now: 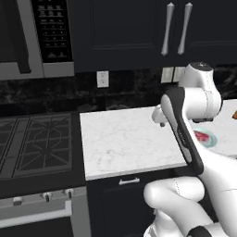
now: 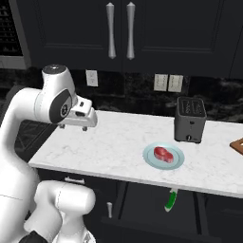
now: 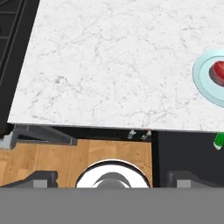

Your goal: Pick up the knife from the drawer and place it on the cutting board. Then place the meat from the plate to the cutting board.

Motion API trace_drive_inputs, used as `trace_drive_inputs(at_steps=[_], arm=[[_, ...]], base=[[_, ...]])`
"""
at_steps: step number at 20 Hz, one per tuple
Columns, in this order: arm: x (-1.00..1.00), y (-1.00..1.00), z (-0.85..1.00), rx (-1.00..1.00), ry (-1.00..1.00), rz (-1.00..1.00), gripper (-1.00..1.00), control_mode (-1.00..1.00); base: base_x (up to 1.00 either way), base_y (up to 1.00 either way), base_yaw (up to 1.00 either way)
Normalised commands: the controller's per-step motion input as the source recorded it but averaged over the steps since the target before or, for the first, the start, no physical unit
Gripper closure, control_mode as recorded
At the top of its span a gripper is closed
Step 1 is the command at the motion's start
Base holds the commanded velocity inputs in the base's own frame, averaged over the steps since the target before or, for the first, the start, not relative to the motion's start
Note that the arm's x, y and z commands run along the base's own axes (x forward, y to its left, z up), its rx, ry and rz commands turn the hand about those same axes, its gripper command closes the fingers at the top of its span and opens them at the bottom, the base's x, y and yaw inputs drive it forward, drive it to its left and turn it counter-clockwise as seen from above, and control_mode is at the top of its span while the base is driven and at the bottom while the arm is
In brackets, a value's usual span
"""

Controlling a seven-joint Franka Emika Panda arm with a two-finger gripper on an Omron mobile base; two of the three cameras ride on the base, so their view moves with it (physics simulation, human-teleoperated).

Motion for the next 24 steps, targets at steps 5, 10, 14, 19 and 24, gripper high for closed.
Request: trace_drive_inputs(at_steps=[5, 10, 14, 19, 24], arm=[[0.00, 0.00, 0.00, 0.00, 0.00, 0.00, -1.00, 1.00], [0.00, 0.00, 0.00, 0.00, 0.00, 0.00, -1.00, 1.00], [0.00, 0.00, 0.00, 0.00, 0.00, 0.00, -1.00, 1.00], [0.00, 0.00, 0.00, 0.00, 0.00, 0.00, -1.00, 1.00], [0.00, 0.00, 0.00, 0.00, 0.00, 0.00, -1.00, 1.00]], base=[[-0.98, 0.00, 0.00], [-0.82, -0.18, 0.00], [-0.08, -0.66, -0.05], [0.14, -0.78, 0.00], [0.19, -0.87, 0.00]])
